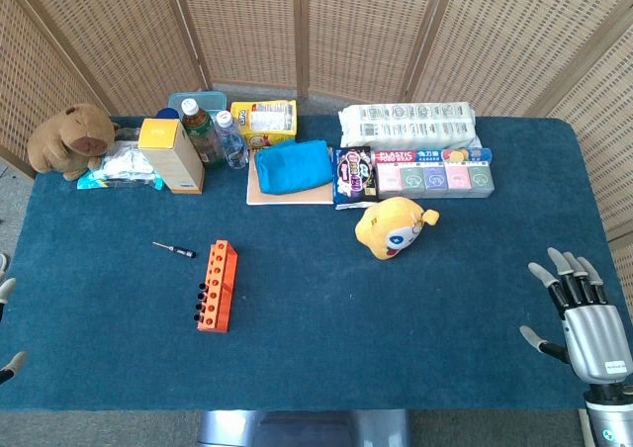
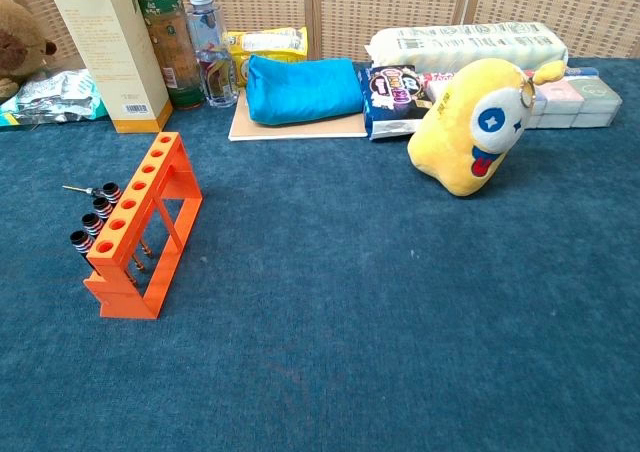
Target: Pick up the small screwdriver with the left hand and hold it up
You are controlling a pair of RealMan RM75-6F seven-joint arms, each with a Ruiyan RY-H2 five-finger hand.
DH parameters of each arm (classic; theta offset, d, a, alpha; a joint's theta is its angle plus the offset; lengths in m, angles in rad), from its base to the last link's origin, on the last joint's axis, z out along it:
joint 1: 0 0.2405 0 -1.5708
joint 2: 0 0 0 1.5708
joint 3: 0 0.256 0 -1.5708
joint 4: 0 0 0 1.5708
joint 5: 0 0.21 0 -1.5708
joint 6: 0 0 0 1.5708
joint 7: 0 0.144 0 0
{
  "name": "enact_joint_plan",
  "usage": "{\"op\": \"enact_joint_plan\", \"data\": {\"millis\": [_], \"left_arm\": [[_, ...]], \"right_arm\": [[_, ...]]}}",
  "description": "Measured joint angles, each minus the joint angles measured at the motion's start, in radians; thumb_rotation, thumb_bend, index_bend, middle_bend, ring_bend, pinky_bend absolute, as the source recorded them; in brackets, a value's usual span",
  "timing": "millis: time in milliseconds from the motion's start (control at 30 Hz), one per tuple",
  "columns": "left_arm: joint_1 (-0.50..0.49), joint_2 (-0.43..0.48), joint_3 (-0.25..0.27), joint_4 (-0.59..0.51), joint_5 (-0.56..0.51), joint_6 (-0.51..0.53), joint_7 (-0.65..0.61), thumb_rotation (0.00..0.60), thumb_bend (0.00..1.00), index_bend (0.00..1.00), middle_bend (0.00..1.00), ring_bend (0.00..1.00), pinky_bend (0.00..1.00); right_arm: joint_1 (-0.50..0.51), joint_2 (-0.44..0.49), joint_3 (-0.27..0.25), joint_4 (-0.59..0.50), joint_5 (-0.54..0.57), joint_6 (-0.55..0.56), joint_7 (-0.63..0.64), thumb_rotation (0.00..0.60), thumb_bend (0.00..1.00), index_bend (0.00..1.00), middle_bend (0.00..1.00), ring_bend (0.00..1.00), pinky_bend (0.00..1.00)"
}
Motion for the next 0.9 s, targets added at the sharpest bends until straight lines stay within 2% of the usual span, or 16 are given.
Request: {"op": "enact_joint_plan", "data": {"millis": [367,400,467,500,533,567,633,700,833,900], "left_arm": [[0.001,0.002,0.0,0.004,-0.001,0.001,-0.013,0.6,0.05,0.0,0.01,0.0,0.0],[0.001,0.002,0.0,0.004,0.0,0.001,-0.013,0.6,0.06,0.0,0.07,0.0,0.0],[0.0,0.0,-0.003,0.003,0.0,0.002,-0.011,0.6,0.09,0.0,0.28,0.09,0.0],[-0.002,-0.002,-0.006,0.004,0.0,0.003,-0.011,0.6,0.11,0.0,0.43,0.19,0.0],[-0.004,-0.005,-0.009,0.005,0.001,0.005,-0.013,0.6,0.13,0.0,0.54,0.31,0.03],[-0.006,-0.009,-0.012,0.007,0.001,0.005,-0.018,0.6,0.14,0.0,0.6,0.37,0.07],[-0.01,-0.014,-0.015,0.01,0.0,0.002,-0.036,0.6,0.17,0.0,0.74,0.56,0.3],[-0.018,-0.024,-0.023,0.019,-0.005,-0.003,-0.061,0.6,0.19,0.0,0.84,0.7,0.51],[-0.034,-0.053,-0.043,0.057,-0.001,0.002,-0.078,0.6,0.23,0.0,0.98,0.91,0.87],[-0.044,-0.068,-0.052,0.085,0.005,0.006,-0.096,0.6,0.24,0.0,1.0,0.98,0.95]], "right_arm": [[0.004,0.013,-0.011,-0.011,-0.008,-0.021,0.026,0.6,0.04,0.17,0.03,0.0,0.0],[0.005,0.015,-0.011,-0.012,-0.01,-0.021,0.029,0.6,0.04,0.17,0.03,0.0,0.0],[0.005,0.016,-0.011,-0.013,-0.013,-0.019,0.036,0.6,0.04,0.17,0.03,0.0,0.0],[0.006,0.018,-0.011,-0.013,-0.014,-0.018,0.043,0.6,0.04,0.17,0.03,0.0,0.0],[0.006,0.019,-0.011,-0.012,-0.015,-0.017,0.048,0.6,0.04,0.17,0.03,0.0,0.0],[0.006,0.02,-0.01,-0.011,-0.014,-0.017,0.052,0.6,0.04,0.17,0.03,0.0,0.0],[0.007,0.021,-0.009,-0.008,-0.01,-0.02,0.06,0.6,0.04,0.17,0.03,0.0,0.0],[0.008,0.023,-0.01,-0.007,-0.009,-0.023,0.069,0.6,0.04,0.17,0.03,0.0,0.0],[0.008,0.03,-0.011,-0.007,-0.013,-0.02,0.091,0.6,0.04,0.17,0.03,0.0,0.0],[0.007,0.034,-0.011,-0.008,-0.014,-0.017,0.104,0.6,0.04,0.17,0.03,0.0,0.0]]}}
